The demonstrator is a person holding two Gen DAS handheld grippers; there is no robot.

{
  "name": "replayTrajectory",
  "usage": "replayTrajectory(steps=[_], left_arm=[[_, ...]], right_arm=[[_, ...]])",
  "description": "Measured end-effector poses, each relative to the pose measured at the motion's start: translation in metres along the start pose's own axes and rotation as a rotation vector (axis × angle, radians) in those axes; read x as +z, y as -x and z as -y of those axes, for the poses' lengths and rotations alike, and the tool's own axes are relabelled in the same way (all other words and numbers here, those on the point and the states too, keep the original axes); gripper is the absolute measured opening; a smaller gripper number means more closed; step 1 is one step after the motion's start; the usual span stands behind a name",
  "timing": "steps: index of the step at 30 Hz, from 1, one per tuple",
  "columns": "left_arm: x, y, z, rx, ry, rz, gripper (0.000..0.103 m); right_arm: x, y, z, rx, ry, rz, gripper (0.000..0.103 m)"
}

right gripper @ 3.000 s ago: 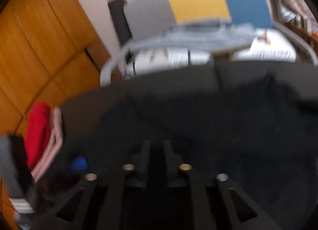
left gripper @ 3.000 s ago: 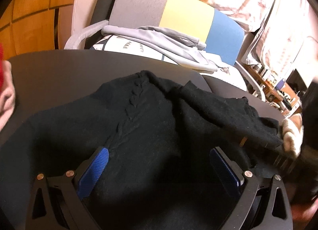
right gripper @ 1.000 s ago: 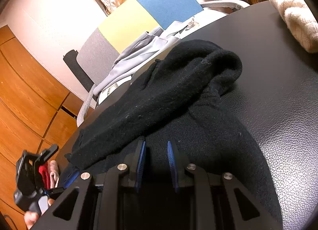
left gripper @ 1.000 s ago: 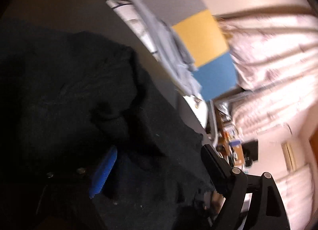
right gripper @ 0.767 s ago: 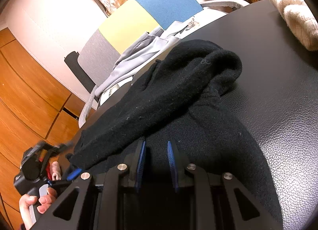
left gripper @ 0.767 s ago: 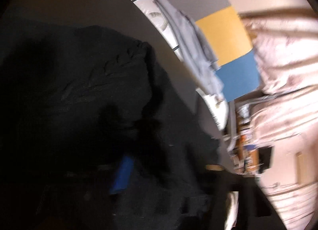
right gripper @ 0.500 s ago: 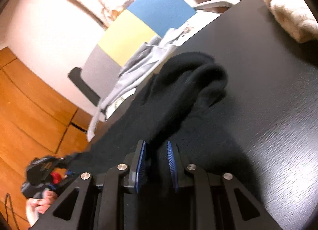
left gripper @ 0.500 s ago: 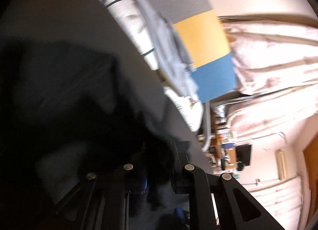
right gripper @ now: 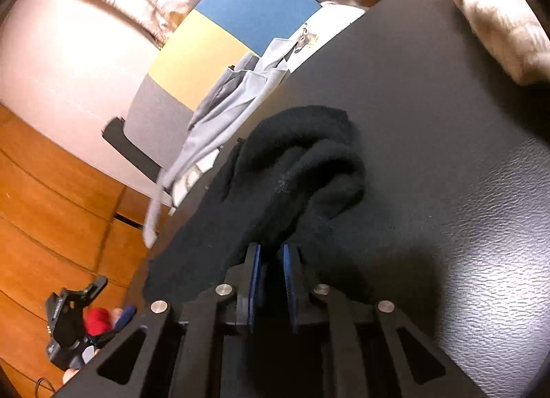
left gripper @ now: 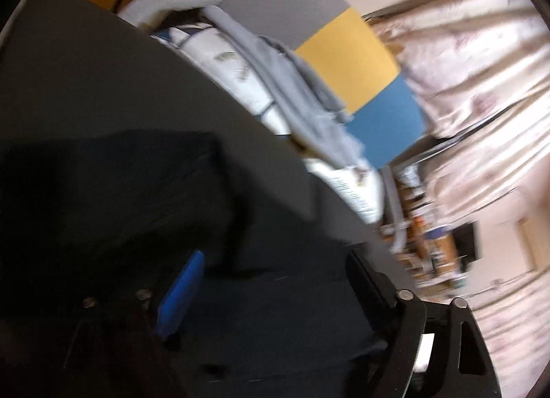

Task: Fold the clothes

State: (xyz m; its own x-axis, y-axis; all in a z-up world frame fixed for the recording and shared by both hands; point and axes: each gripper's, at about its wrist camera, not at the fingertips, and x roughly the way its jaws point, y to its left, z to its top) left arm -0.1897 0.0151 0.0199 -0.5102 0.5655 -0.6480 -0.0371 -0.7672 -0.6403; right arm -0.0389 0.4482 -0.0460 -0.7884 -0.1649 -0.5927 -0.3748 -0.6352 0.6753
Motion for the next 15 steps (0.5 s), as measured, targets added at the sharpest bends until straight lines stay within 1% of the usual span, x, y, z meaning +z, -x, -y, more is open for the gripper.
replayTrajectory(steps=[1, 2, 5, 8, 9, 10, 11, 12, 13, 14, 15], left_arm=[[-0.005, -0.002, -0.002, 0.046, -0.026, -0.006, 0.084], [-0.009, -0.004, -0.004, 0.074, -0.052, -0.012, 0.084], [-0.020, -0.007, -0.012, 0.097, -0.100, -0.024, 0.086], [-0.025, -0.012, -0.013, 0.097, -0.138, -0.048, 0.086], [-0.027, -0.014, -0.014, 0.096, -0.150, -0.057, 0.085], [-0.028, -0.015, -0.014, 0.094, -0.163, -0.066, 0.080], [-0.030, -0.017, -0.014, 0.092, -0.175, -0.075, 0.069], [-0.032, -0.019, -0.014, 0.090, -0.187, -0.084, 0.028], [-0.031, -0.018, -0.015, 0.073, -0.181, -0.090, 0.010], [-0.029, -0.014, -0.015, 0.036, -0.153, -0.092, 0.010], [-0.027, -0.011, -0.016, 0.000, -0.125, -0.094, 0.010]], right_arm=[[-0.001, 0.000, -0.001, -0.008, 0.010, 0.001, 0.015], [-0.003, 0.000, 0.000, -0.014, 0.012, -0.001, 0.015], [-0.007, -0.002, 0.006, -0.011, -0.011, -0.003, 0.014], [-0.011, -0.002, 0.008, -0.007, 0.001, 0.022, 0.014], [-0.012, -0.002, 0.006, -0.011, 0.012, 0.027, 0.014], [-0.012, -0.002, 0.005, -0.015, 0.019, 0.029, 0.014], [-0.011, -0.002, 0.005, -0.014, 0.020, 0.029, 0.014], [-0.010, -0.002, 0.005, -0.010, 0.014, 0.028, 0.014], [-0.010, -0.001, 0.006, -0.004, 0.008, 0.029, 0.014], [-0.009, 0.001, 0.006, 0.005, 0.001, 0.032, 0.014], [-0.008, 0.003, 0.006, 0.014, -0.003, 0.036, 0.017]])
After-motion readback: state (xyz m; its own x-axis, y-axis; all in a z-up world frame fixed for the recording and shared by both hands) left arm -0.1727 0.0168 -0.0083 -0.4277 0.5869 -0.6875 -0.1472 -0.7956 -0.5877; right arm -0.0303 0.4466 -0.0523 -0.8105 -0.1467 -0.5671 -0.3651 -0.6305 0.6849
